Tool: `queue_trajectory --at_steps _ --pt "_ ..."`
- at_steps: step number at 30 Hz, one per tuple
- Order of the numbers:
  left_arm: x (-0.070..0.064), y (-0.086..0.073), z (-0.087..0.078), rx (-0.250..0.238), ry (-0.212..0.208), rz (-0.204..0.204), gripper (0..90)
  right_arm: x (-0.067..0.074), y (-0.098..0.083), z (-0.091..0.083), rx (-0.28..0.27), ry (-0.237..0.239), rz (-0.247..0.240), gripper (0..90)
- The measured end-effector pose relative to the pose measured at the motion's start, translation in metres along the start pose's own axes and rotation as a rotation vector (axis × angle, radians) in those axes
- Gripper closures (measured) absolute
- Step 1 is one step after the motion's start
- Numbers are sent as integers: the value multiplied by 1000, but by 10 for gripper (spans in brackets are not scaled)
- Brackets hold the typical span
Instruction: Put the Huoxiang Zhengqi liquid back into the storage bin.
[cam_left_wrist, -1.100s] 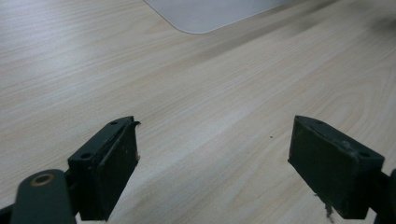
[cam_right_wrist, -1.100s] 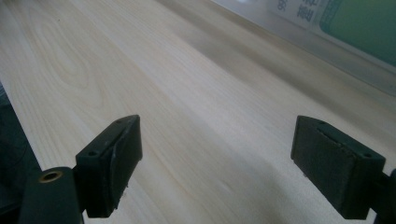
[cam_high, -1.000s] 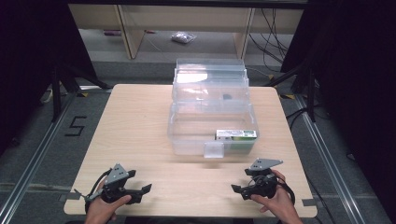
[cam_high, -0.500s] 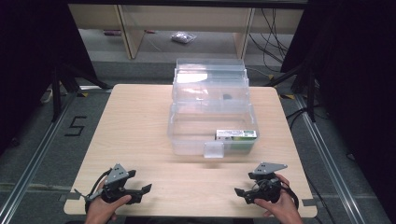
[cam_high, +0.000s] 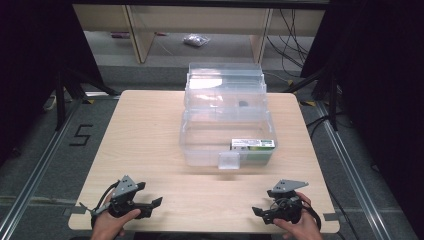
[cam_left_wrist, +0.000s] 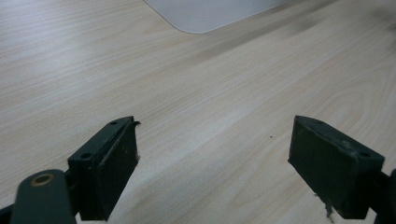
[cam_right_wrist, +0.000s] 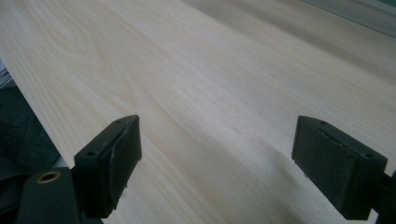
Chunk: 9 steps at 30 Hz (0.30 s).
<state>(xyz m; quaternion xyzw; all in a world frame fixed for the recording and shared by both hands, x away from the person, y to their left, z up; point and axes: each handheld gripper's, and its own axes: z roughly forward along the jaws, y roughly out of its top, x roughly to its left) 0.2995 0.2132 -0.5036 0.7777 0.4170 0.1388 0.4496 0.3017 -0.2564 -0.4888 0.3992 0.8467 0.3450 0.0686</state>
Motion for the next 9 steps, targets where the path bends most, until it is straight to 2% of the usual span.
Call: queue_trajectory --at_steps 1,2,4,5,7,8,9 --pt "0 0 0 0 0 0 149 0 0 0 0 0 0 168" --pt "0 0 0 0 0 -1 149 -2 0 0 -18 -6 -24 168" --pt "0 0 0 -1 0 0 149 -2 0 0 -19 -6 -24 168" --pt "0 0 0 -1 0 -1 149 -1 -1 0 -13 0 -9 168" --pt "0 0 0 -1 0 -1 149 -2 0 0 -19 -2 -18 168" --pt "0 0 0 -1 1 -2 149 -2 -1 1 -34 -1 -15 168" --pt "0 0 0 -1 1 -2 149 -1 -1 0 -25 -2 -1 168"
